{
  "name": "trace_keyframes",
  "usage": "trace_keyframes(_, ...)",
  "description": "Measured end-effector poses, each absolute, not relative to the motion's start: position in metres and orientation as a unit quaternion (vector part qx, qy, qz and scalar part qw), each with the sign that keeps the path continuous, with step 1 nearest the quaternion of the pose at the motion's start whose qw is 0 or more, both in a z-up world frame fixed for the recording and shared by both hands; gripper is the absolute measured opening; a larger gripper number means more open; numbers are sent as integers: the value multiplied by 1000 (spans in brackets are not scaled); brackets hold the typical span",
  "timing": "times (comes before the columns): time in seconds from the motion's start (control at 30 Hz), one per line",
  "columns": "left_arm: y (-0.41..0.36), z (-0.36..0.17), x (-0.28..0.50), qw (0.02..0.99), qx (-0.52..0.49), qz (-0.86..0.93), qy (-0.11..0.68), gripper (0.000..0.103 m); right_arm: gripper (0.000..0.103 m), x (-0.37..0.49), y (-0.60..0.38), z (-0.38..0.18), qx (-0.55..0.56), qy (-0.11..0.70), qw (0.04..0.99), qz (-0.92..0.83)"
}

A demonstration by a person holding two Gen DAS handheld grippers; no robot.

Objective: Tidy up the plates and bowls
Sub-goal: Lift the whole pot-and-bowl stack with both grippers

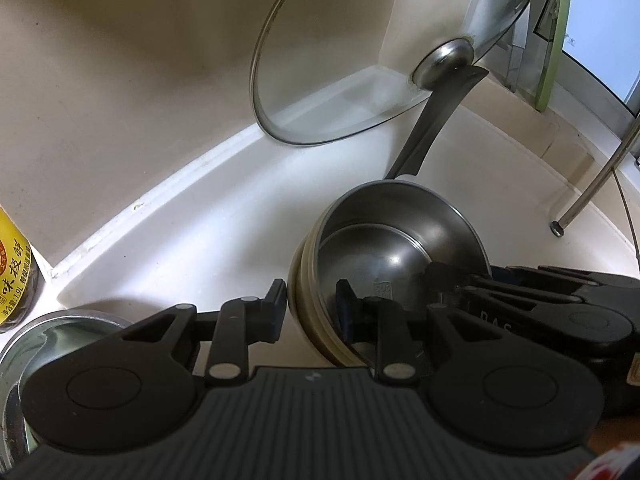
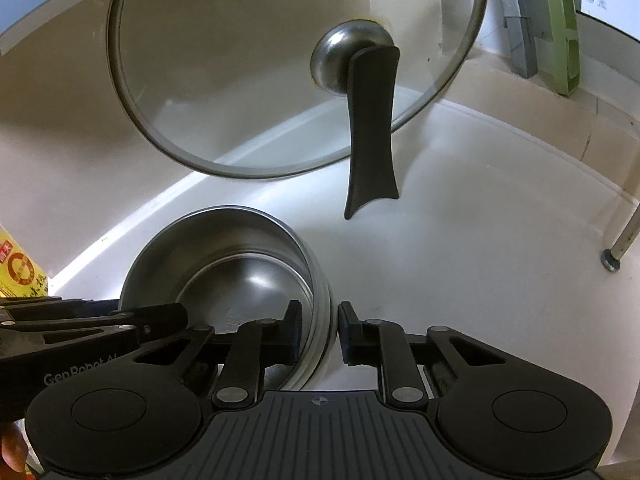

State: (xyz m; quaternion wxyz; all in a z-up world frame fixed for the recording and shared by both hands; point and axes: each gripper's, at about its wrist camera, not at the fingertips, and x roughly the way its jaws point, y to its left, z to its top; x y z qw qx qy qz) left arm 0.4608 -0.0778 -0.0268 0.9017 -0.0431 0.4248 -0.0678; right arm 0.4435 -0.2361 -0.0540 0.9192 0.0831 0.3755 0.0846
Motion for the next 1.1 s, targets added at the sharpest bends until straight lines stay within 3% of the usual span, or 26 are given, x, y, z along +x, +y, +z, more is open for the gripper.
trace_keyframes(0.4,-77,-29,437,899,-42,-75,430,24,18,427,-232,-53,57,397,911,99)
trace_keyframes(1.1,-69,-32,309,890,-52,-87,445,26,19,314,-227,-59,43,428,889,155)
